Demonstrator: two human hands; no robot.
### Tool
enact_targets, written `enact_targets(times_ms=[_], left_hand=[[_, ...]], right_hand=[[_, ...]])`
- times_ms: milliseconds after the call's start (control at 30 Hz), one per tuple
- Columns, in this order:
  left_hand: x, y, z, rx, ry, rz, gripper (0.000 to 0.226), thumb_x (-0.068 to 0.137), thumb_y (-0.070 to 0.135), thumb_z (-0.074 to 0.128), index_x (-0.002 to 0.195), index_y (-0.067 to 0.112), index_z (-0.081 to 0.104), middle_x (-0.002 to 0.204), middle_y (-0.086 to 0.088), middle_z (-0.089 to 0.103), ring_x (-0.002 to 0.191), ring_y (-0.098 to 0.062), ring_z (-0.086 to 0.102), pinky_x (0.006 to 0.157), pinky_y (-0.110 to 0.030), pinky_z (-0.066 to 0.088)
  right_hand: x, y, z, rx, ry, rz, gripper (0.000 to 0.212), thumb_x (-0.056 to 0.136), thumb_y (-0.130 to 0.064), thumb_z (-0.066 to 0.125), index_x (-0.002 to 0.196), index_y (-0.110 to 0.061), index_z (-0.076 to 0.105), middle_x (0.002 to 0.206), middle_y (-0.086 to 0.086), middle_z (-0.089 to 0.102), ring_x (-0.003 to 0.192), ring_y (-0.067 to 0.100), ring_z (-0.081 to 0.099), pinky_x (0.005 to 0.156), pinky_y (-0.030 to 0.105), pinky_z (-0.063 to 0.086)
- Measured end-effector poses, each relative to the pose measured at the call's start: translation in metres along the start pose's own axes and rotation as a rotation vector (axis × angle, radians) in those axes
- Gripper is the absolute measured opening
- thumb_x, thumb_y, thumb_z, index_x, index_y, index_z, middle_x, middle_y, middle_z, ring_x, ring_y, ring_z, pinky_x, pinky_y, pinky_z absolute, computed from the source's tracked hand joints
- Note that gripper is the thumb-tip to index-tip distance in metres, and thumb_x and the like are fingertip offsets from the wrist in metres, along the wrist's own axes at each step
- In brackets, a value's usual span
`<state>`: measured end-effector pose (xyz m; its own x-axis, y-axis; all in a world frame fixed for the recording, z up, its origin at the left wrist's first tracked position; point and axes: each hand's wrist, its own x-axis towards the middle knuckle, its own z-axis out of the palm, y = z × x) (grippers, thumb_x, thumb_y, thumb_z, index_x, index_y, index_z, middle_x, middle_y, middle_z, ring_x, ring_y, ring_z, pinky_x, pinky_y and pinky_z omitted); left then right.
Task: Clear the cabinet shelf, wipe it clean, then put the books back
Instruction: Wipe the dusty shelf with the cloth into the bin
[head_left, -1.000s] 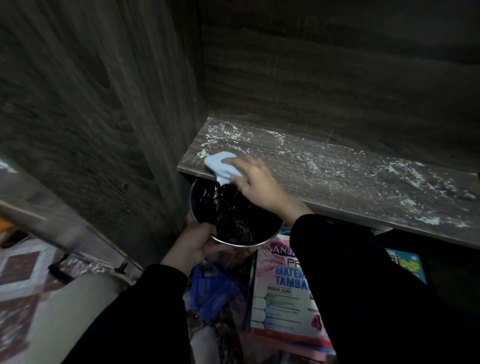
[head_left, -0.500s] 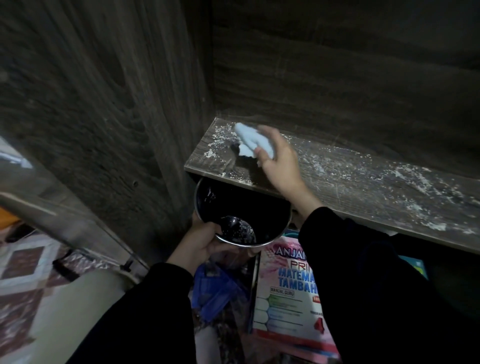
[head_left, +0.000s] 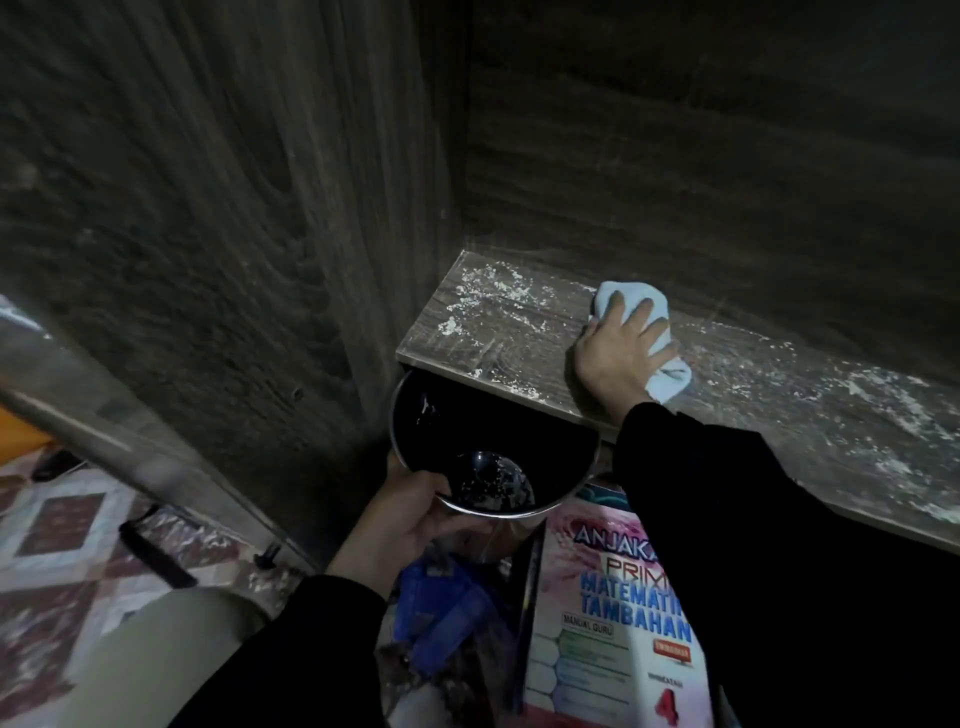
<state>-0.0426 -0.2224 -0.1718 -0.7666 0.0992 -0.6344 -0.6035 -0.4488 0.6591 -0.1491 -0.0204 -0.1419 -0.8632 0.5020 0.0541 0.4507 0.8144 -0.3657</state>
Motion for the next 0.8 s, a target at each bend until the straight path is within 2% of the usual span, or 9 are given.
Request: enact_targets(times_ms=[133, 333, 400, 467, 567, 700, 800], left_hand=[[0.001, 0.004, 0.001, -0.011, 0.008, -0.012, 0.06, 0.08, -0.024, 0.032, 0.122, 0.018, 0.039, 0.103, -0.013, 0.056, 0.085, -0.035, 0.059, 0.053, -0.059, 0.051], [0.003, 0.009, 0.002, -0.013, -0.014, -0.011, 0.061, 0.081, -0.024, 0.033, 0.124, 0.018, 0.038, 0.114, -0.018, 0.056, 0.089, -0.039, 0.061, 0.048, -0.057, 0.054], [0.003, 0.011, 0.003, -0.007, -0.017, -0.008, 0.063, 0.082, -0.023, 0.033, 0.127, 0.021, 0.037, 0.118, -0.018, 0.054, 0.09, -0.038, 0.06, 0.044, -0.05, 0.055], [0.004, 0.011, 0.003, -0.005, -0.021, -0.001, 0.064, 0.083, -0.023, 0.032, 0.128, 0.022, 0.037, 0.114, -0.015, 0.055, 0.085, -0.035, 0.061, 0.045, -0.05, 0.055], [0.003, 0.013, 0.003, 0.009, -0.037, 0.004, 0.067, 0.083, -0.024, 0.031, 0.127, 0.025, 0.038, 0.113, -0.013, 0.055, 0.086, -0.037, 0.061, 0.051, -0.055, 0.054], [0.001, 0.016, 0.005, 0.04, -0.03, 0.002, 0.072, 0.083, -0.025, 0.03, 0.13, 0.029, 0.039, 0.105, -0.007, 0.056, 0.085, -0.036, 0.06, 0.054, -0.058, 0.052], [0.0, 0.015, 0.004, 0.063, -0.027, 0.0, 0.077, 0.083, -0.024, 0.03, 0.136, 0.032, 0.035, 0.106, -0.006, 0.056, 0.083, -0.036, 0.061, 0.057, -0.058, 0.051]], right_hand=[[0.013, -0.027, 0.011, -0.034, -0.028, -0.062, 0.056, 0.097, -0.026, 0.037, 0.149, -0.018, 0.019, 0.157, 0.015, 0.007, 0.141, 0.041, 0.006, 0.109, 0.059, 0.007], [0.019, -0.06, 0.023, -0.054, -0.073, -0.261, 0.053, 0.099, -0.031, 0.035, 0.15, -0.023, 0.02, 0.158, 0.011, 0.011, 0.14, 0.037, 0.011, 0.109, 0.053, 0.013], [0.026, -0.067, 0.024, -0.031, -0.129, -0.368, 0.051, 0.101, -0.033, 0.031, 0.151, -0.027, 0.02, 0.159, 0.007, 0.012, 0.142, 0.034, 0.011, 0.11, 0.052, 0.013], [0.034, -0.071, 0.023, 0.034, -0.213, -0.471, 0.051, 0.102, -0.036, 0.031, 0.151, -0.03, 0.018, 0.16, 0.002, 0.013, 0.144, 0.029, 0.01, 0.112, 0.049, 0.01], [0.047, -0.077, 0.018, 0.154, -0.382, -0.512, 0.054, 0.1, -0.037, 0.036, 0.151, -0.035, 0.019, 0.158, 0.004, 0.021, 0.146, 0.02, 0.01, 0.114, 0.043, 0.002], [0.045, -0.08, 0.015, 0.199, -0.5, -0.542, 0.046, 0.1, -0.041, 0.036, 0.145, -0.044, 0.029, 0.157, -0.003, 0.024, 0.147, 0.011, 0.007, 0.109, 0.05, -0.022], [0.033, -0.075, 0.016, 0.157, -0.528, -0.635, 0.042, 0.099, -0.044, 0.037, 0.14, -0.052, 0.032, 0.157, -0.016, 0.021, 0.146, 0.007, 0.005, 0.11, 0.055, -0.02]])
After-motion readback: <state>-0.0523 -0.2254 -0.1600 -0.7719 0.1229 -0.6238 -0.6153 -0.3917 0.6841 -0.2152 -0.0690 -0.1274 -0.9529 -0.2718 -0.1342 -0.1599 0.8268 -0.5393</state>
